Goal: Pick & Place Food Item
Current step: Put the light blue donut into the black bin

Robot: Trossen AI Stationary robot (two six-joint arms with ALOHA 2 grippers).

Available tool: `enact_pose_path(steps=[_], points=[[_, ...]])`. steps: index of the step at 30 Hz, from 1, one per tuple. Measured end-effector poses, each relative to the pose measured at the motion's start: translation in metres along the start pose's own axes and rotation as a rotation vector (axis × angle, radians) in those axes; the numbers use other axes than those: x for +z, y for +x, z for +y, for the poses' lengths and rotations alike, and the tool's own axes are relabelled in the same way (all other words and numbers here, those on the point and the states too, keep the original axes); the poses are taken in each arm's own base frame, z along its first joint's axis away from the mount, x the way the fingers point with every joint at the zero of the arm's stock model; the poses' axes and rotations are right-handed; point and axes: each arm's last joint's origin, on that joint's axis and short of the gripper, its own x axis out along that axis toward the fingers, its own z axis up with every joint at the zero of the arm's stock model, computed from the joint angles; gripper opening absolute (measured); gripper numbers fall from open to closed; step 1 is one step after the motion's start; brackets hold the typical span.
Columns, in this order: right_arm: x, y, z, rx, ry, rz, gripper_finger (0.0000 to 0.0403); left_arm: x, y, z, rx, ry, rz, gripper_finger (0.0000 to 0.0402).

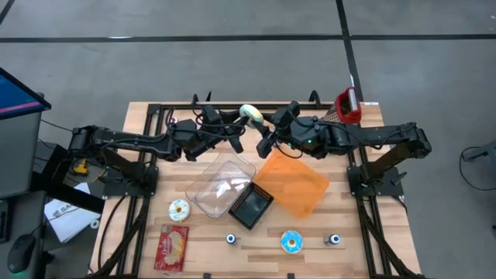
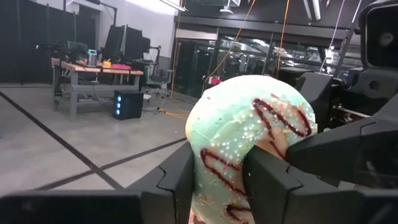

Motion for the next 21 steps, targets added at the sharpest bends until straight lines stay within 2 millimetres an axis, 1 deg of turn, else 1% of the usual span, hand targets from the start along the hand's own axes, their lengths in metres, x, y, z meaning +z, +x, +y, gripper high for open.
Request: enact_pose_path(steps=[5, 15, 21], points=[[0.0001, 0.0001, -0.0001, -0.001, 0.002, -0.001, 0.0119, 0.0, 0.0, -0.0004, -0.013, 0.0, 0.002, 0.0133], [0.0003, 0.0, 0.0, -0.001, 0.005, -0.003, 0.0118, -0.0049, -0.0037, -0.0055, -0.042, 0.024, 0.044, 0.0177], [0.0004, -0.0004, -0.0001, -0.019, 0.004, -0.007, 0.0118, -0.0053, -0.004, -0.0057, -0.036, 0.029, 0.047, 0.0189]])
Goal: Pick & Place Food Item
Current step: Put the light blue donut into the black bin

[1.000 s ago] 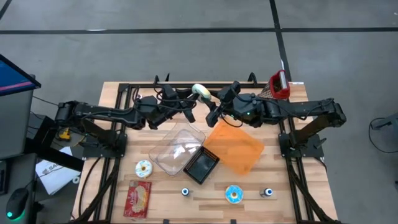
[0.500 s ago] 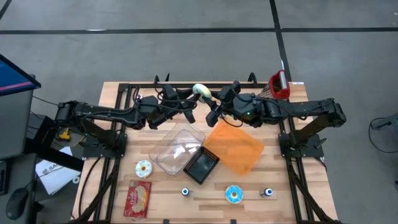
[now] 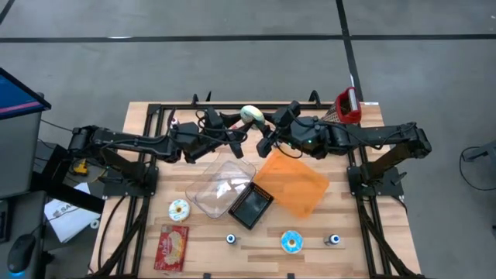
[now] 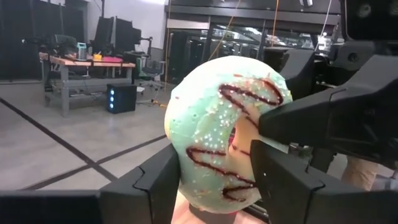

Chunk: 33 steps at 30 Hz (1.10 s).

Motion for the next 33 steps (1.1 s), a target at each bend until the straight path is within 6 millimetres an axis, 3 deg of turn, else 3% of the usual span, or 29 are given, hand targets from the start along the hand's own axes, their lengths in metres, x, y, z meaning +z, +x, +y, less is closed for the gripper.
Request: enact_pose_path(steps=[8, 20, 26, 33], points=[[-0.001, -0.003, 0.003, 0.006, -0.004, 0.0, 0.0118, -0.002, -0.003, 0.004, 0.055, 0.065, 0.043, 0.0188], [-0.002, -0.003, 0.002, -0.009, -0.014, 0.009, 0.0118, 0.029, -0.027, 0.019, 0.101, 0.104, 0.02, 0.0188], [-0.021, -0.012, 0.007, -0.004, 0.01, 0.151, 0.0118, 0.045, -0.046, 0.031, 0.131, 0.153, 0.041, 0.0187], [-0.046, -0.04, 0.021, 0.013, 0.135, 0.339, 0.0118, 0.06, -0.073, 0.047, 0.148, 0.158, 0.074, 0.0187]])
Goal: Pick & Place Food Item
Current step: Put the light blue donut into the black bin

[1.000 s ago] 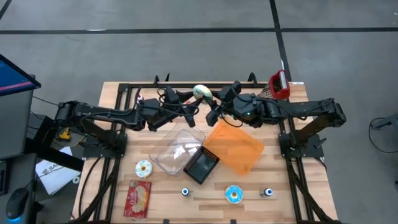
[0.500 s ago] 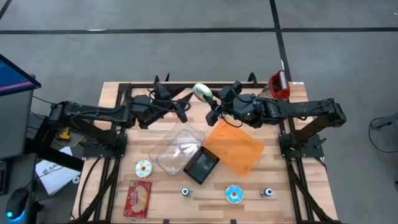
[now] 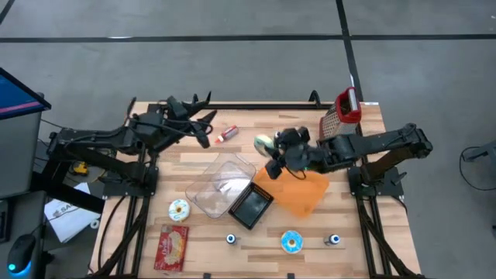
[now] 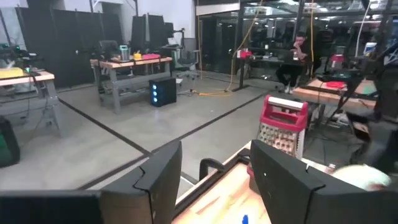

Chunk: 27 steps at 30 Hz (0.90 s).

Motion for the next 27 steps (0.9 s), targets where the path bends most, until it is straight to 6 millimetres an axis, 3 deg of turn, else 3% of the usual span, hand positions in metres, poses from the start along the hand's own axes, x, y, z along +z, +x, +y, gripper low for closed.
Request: enact_pose_path(steps=[9, 19, 27], points=[[-0.037, -0.016, 0.015, 0.038, 0.063, 0.226, 0.0118, -0.005, -0.022, 0.005, -0.059, 0.092, 0.096, 0.0186], [-0.084, 0.035, 0.059, 0.07, 0.037, 0.402, 0.0118, -0.007, -0.036, -0.007, -0.125, 0.114, 0.111, 0.0186], [-0.104, 0.056, 0.07, 0.037, 0.015, 0.429, 0.0118, -0.008, -0.05, -0.005, -0.132, 0.089, 0.135, 0.0186]])
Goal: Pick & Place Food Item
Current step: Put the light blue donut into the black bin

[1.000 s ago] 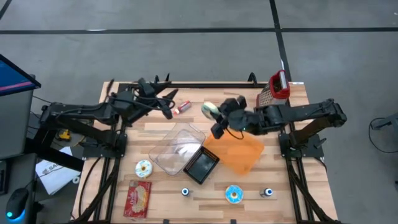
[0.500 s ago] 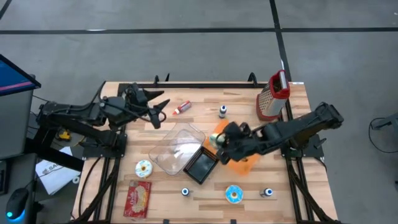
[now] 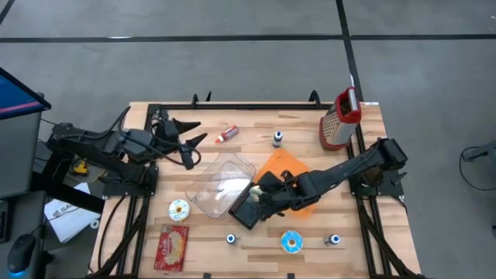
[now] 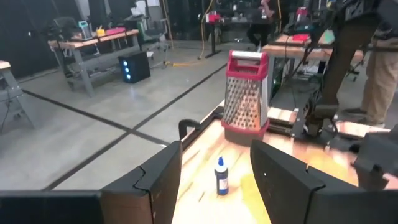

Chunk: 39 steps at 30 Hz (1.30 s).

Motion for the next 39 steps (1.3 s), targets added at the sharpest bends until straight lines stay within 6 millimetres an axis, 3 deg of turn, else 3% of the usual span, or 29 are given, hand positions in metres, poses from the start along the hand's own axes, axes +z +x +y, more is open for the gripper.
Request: enact_pose_path(steps=[9, 17, 22, 39], points=[[-0.012, 0.024, -0.009, 0.105, 0.098, 0.002, 0.0118, -0.001, -0.004, -0.005, -0.018, -0.008, 0.004, 0.0186], [-0.017, 0.044, -0.034, 0.19, 0.181, 0.011, 0.0118, -0.005, -0.008, -0.008, -0.034, -0.028, 0.023, 0.0186], [-0.022, 0.047, -0.048, 0.21, 0.207, 0.019, 0.0118, -0.006, -0.01, -0.01, -0.038, -0.026, 0.028, 0.0186], [-0.02, 0.064, -0.051, 0.218, 0.17, 0.039, 0.0118, -0.007, -0.01, -0.01, -0.029, -0.032, 0.034, 0.0186]])
